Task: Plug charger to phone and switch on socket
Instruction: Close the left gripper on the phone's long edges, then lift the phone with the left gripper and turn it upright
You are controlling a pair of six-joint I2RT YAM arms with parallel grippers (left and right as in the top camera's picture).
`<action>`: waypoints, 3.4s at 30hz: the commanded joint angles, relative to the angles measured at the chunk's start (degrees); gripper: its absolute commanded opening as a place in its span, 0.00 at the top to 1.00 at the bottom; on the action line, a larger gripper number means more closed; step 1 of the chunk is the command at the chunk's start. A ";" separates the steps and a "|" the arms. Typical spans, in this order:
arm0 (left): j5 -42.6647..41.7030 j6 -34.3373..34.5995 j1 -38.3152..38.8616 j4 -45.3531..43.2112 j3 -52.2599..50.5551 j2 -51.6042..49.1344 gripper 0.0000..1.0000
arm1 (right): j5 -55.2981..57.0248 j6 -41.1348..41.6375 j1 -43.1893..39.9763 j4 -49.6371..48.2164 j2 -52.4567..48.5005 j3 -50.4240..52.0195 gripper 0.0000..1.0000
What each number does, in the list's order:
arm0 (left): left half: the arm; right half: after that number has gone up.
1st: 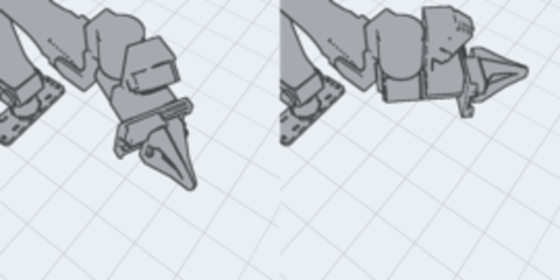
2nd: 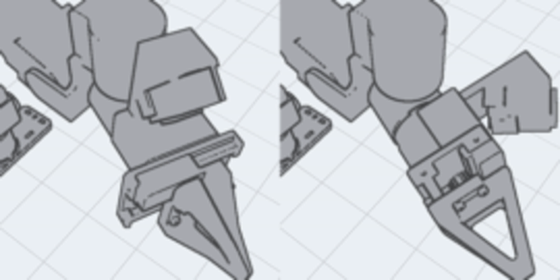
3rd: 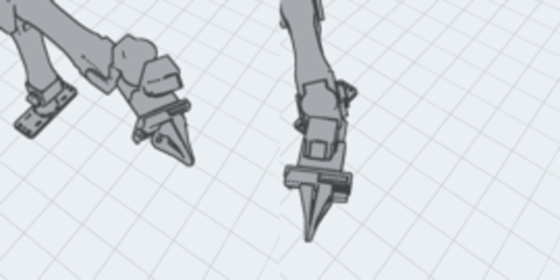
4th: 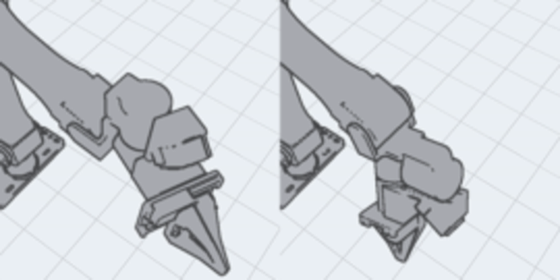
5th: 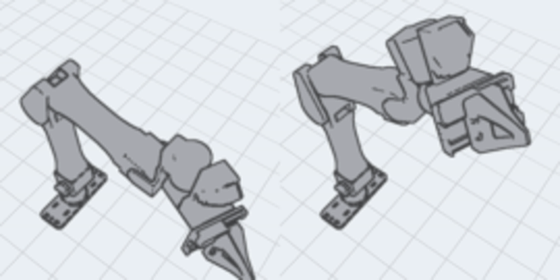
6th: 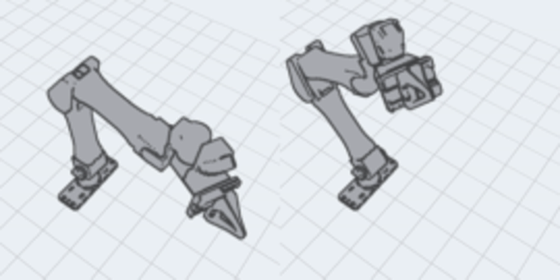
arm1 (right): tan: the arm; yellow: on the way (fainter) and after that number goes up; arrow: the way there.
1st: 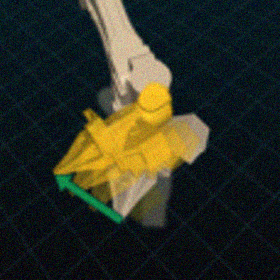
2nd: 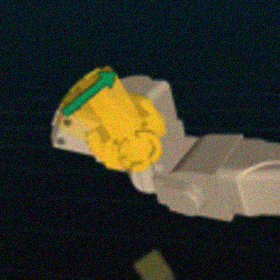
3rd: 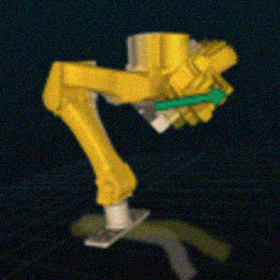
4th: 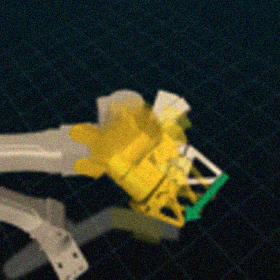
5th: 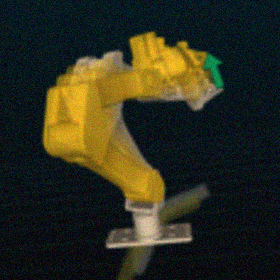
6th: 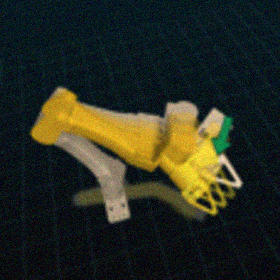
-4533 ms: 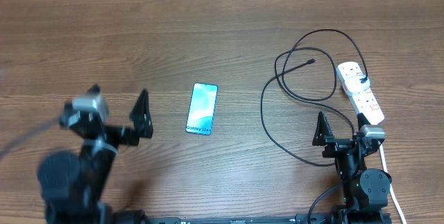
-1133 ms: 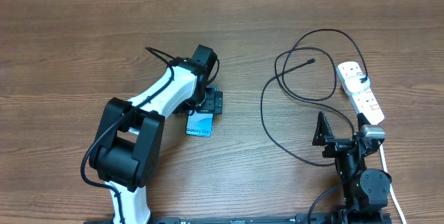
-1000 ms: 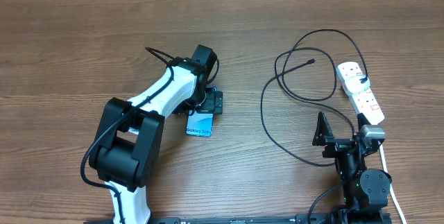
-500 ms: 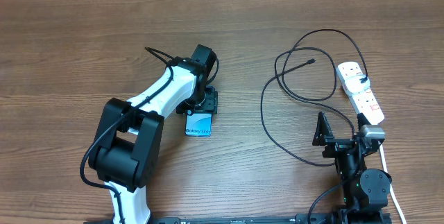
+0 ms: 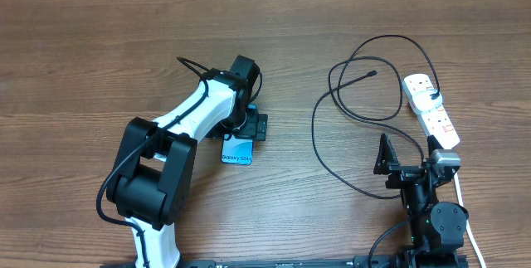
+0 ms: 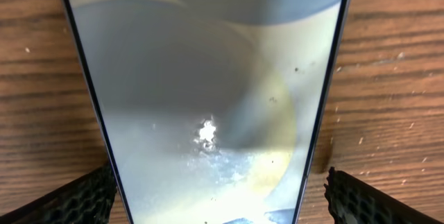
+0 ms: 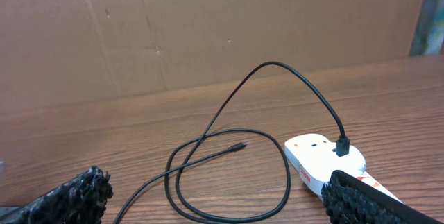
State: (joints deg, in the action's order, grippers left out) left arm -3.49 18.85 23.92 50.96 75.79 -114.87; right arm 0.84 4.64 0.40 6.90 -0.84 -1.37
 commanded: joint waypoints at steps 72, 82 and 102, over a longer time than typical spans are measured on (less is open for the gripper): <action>-2.78 3.02 1.18 -5.73 -6.51 -2.99 0.30 | 0.37 -0.20 -0.20 -0.35 0.68 0.02 0.00; -15.65 0.31 -0.55 -1.29 -1.81 -2.97 0.39 | 0.37 -0.20 -0.20 -0.35 0.68 0.02 0.00; -51.43 -1.09 -1.81 5.38 8.00 -2.97 0.45 | 0.37 -0.22 -0.20 -0.35 0.68 0.02 0.00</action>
State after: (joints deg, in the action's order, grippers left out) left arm -41.58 19.09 22.81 56.14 82.17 -117.91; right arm 0.89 4.64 0.40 6.90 -0.84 -1.37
